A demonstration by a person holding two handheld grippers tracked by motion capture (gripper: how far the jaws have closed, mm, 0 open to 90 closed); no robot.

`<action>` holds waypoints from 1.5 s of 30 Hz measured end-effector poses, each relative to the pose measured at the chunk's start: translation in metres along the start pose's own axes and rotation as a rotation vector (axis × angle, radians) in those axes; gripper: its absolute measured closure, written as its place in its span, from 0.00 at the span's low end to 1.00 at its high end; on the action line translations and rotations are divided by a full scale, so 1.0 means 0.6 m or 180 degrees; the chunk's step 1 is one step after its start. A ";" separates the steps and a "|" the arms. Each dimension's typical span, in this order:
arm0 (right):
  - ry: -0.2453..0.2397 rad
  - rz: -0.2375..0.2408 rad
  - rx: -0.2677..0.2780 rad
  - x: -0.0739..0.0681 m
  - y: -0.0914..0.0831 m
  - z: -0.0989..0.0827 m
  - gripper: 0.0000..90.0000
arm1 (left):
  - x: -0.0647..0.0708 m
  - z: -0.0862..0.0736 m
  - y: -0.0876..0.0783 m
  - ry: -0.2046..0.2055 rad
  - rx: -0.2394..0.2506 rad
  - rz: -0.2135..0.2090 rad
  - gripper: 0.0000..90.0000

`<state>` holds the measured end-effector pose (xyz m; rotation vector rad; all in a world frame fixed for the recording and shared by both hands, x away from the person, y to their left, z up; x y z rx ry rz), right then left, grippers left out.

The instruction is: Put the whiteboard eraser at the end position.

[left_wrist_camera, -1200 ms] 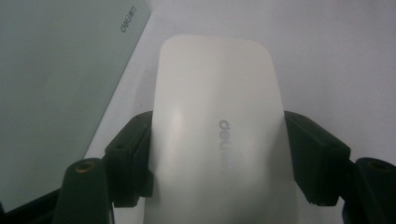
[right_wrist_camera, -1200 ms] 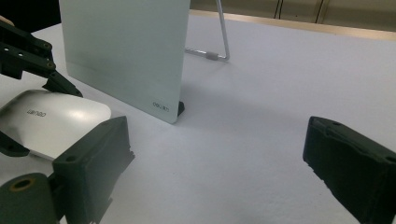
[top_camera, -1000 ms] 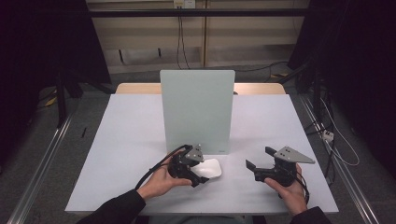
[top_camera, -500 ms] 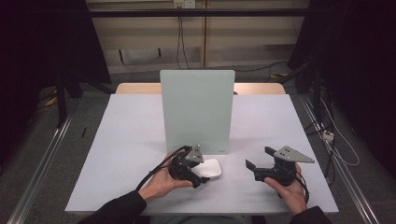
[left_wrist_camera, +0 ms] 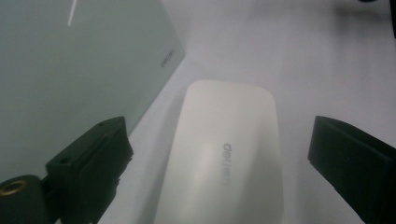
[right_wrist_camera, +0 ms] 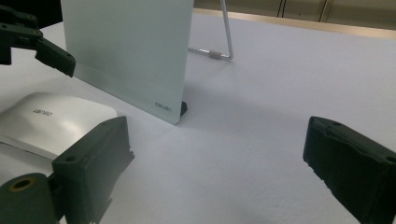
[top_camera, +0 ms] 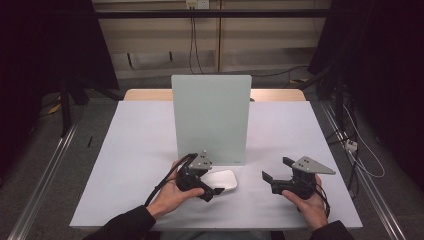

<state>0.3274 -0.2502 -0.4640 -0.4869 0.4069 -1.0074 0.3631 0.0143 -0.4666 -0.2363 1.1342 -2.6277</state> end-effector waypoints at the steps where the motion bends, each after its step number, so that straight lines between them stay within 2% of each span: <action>1: 0.0010 -0.0010 -0.0002 0.000 -0.001 0.000 0.08 | -0.001 0.000 -0.004 -0.0004 0.0031 0.0054 0.06; 4: 0.0017 -0.0011 -0.0007 0.000 -0.001 -0.001 0.08 | -0.005 -0.001 -0.014 -0.0051 0.0117 0.0146 0.06; 9: 0.0012 -0.0011 -0.0001 -0.001 -0.001 0.000 0.08 | -0.020 -0.004 -0.032 -0.0297 0.0273 0.0329 0.06; 12: 0.0017 -0.0016 0.0009 -0.001 -0.001 0.000 0.08 | -0.028 -0.009 -0.045 -0.0409 0.0323 0.0338 0.06; 14: 0.0024 -0.0018 0.0004 -0.001 -0.002 -0.001 0.08 | -0.033 -0.013 -0.055 -0.0506 0.0426 0.0376 0.06; 17: 0.0025 -0.0018 0.0003 -0.001 -0.002 -0.001 0.08 | -0.040 -0.020 -0.070 -0.0569 0.0544 0.0416 0.06; 19: 0.0016 -0.0013 0.0002 -0.001 -0.001 -0.001 0.08 | -0.043 -0.026 -0.078 -0.0624 0.0565 0.0423 0.05; 21: 0.0012 -0.0018 0.0000 -0.001 -0.001 -0.001 0.08 | -0.044 -0.035 -0.085 -0.0598 0.0531 0.0499 0.06; 26: 0.0018 -0.0022 0.0001 -0.001 0.000 -0.001 0.08 | -0.053 -0.059 -0.107 -0.0665 0.0542 0.0612 0.06; 31: 0.0023 -0.0038 -0.0002 -0.003 -0.001 -0.001 0.08 | -0.062 -0.075 -0.132 -0.0738 0.0659 0.0654 0.05; 33: 0.0029 -0.0047 0.0007 -0.002 -0.001 -0.002 0.08 | -0.066 -0.084 -0.142 -0.0802 0.0636 0.0744 0.06; 35: 0.0034 -0.0049 0.0002 -0.001 -0.002 -0.002 0.08 | -0.069 -0.096 -0.149 -0.0863 0.0674 0.0774 0.06; 40: 0.0032 -0.0051 -0.0012 -0.002 -0.001 -0.003 0.08 | -0.069 -0.128 -0.157 -0.0998 0.0615 0.0940 0.06; 42: 0.0021 -0.0055 -0.0017 -0.001 -0.001 -0.003 0.08 | -0.066 -0.135 -0.157 -0.1012 0.0606 0.0919 0.06; 45: 0.0021 -0.0048 -0.0034 -0.002 0.000 -0.004 0.08 | -0.064 -0.141 -0.161 -0.0967 0.0594 0.0952 0.06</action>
Point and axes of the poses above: each handheld gripper's, and its own axes: y roughly forward along the jaws, z roughly out of its top, x roughly to its right, the point moved 5 cm from there along y, roughly forward along the jaws, and after that the axes turned 9 degrees about -x, right-handed, at the moved point
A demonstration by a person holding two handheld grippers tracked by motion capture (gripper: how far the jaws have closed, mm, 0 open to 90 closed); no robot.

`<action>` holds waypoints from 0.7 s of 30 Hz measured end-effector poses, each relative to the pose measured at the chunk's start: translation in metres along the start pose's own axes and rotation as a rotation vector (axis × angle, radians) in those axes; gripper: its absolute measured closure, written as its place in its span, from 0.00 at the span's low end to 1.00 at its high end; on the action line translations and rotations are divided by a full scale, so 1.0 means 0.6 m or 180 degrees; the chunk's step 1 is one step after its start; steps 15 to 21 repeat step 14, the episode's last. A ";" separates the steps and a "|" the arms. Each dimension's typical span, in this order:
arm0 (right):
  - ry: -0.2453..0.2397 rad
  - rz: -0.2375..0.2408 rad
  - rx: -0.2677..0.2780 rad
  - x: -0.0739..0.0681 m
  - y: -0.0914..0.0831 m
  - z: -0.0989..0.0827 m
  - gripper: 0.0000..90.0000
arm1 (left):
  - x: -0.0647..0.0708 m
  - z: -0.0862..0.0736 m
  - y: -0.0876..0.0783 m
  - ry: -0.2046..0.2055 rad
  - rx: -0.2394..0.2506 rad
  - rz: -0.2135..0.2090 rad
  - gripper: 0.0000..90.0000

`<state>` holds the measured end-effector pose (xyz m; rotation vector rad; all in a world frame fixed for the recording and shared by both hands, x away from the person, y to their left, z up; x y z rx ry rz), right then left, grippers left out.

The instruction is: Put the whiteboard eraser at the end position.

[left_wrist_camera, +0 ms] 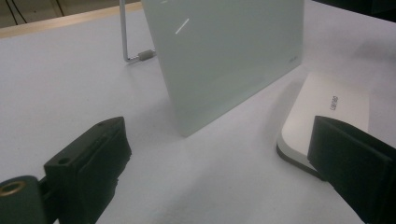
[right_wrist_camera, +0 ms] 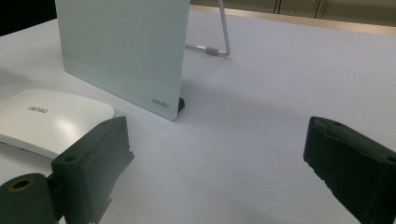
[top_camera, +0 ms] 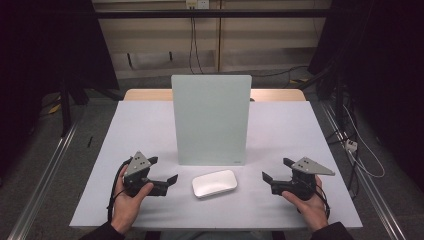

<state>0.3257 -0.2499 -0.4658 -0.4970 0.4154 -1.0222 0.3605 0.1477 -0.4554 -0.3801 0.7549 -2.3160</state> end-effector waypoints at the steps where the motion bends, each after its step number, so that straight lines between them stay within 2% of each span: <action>1: 0.0001 -0.0001 -0.0003 0.000 0.000 0.000 0.08 | 0.001 -0.003 -0.002 -0.0041 0.0010 -0.0004 0.06; 5: 0.0017 -0.0002 0.0010 0.000 -0.001 0.000 0.08 | -0.002 -0.015 -0.009 -0.0006 0.0005 0.0000 0.06; 7: 0.0012 -0.0006 0.0013 0.000 -0.002 0.000 0.08 | -0.005 -0.019 -0.010 -0.0102 0.0047 -0.0028 0.06; 9: -0.0002 -0.0011 0.0026 0.000 -0.002 0.000 0.08 | -0.012 -0.020 -0.012 -0.0137 0.0070 0.0036 0.06; 13: 0.0011 -0.0017 0.0016 0.002 -0.002 0.000 0.08 | -0.017 -0.025 -0.016 -0.0186 0.0097 0.0062 0.06; 14: 0.0002 -0.0020 0.0014 0.002 -0.001 0.001 0.08 | -0.017 -0.025 -0.015 -0.0220 0.0105 0.0027 0.06; 21: 0.0002 -0.0020 0.0014 0.002 -0.001 0.001 0.08 | -0.017 -0.025 -0.015 -0.0220 0.0105 0.0027 0.06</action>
Point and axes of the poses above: each handheld gripper's, and its own axes: y roughly forward along the jaws, z roughly out of its top, x roughly to its right, the point moved 5 cm from there along y, roughly forward along the jaws, and after that the axes turned 9 degrees about -x, right-handed, at the moved point
